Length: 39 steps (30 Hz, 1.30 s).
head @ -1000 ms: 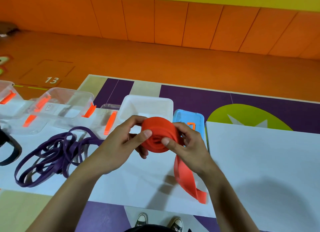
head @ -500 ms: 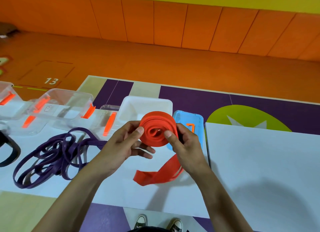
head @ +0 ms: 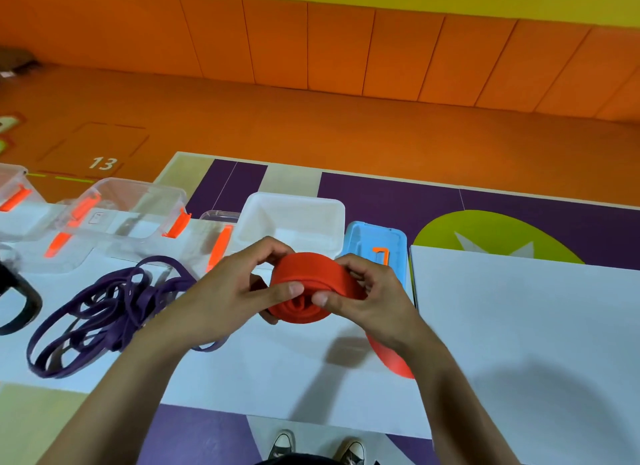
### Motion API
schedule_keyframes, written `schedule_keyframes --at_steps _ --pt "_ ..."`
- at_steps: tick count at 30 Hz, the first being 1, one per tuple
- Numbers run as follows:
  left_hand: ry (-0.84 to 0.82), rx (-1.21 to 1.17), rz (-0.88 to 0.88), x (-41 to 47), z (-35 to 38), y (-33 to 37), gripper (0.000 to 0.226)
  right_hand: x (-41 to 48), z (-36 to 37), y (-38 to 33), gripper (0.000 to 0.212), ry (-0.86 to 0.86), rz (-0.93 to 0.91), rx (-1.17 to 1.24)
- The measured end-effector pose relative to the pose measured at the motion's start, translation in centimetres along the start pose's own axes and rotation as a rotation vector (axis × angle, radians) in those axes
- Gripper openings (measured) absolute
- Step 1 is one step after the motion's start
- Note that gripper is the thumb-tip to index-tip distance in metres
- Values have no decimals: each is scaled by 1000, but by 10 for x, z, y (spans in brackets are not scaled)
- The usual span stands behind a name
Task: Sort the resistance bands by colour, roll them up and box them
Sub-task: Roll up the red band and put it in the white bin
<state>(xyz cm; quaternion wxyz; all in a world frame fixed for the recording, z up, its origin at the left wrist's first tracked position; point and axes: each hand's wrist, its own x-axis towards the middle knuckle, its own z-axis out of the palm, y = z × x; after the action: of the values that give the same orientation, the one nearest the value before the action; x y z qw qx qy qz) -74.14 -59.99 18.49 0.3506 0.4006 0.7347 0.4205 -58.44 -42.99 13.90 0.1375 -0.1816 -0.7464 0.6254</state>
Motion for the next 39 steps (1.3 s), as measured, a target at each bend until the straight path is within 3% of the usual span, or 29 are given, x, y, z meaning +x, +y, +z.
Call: schedule_keyframes --at_steps 8,12,14,16,19,21,24,28,33,39 --pt "183 -529 123 2 24 -9 27 2 0 9 32 139 -22 122" --pt "180 -864 66 5 30 -8 33 9 14 -4 30 127 -58 214" --pt "196 -920 19 4 29 -6 42 12 20 -13 33 106 -68 235" --pt "188 -780 -35 0 22 -3 42 13 23 -16 29 103 -72 193" --pt "91 -341 -167 -5 1 2 34 11 14 -16 26 94 -61 79" --pt "39 -80 -195 -8 -11 3 43 10 4 -17 27 17 -44 -10" --pt "92 98 -118 -7 -20 15 57 8 -5 -19 32 -127 4 -218" --pt "-76 409 -5 2 -18 25 46 3 -7 -23 42 -205 57 -300" --pt "-109 384 35 4 -8 21 35 -3 -17 -26 39 -88 18 -283" --pt "1 39 58 2 3 11 38 5 -21 -23 43 -31 -19 -228"
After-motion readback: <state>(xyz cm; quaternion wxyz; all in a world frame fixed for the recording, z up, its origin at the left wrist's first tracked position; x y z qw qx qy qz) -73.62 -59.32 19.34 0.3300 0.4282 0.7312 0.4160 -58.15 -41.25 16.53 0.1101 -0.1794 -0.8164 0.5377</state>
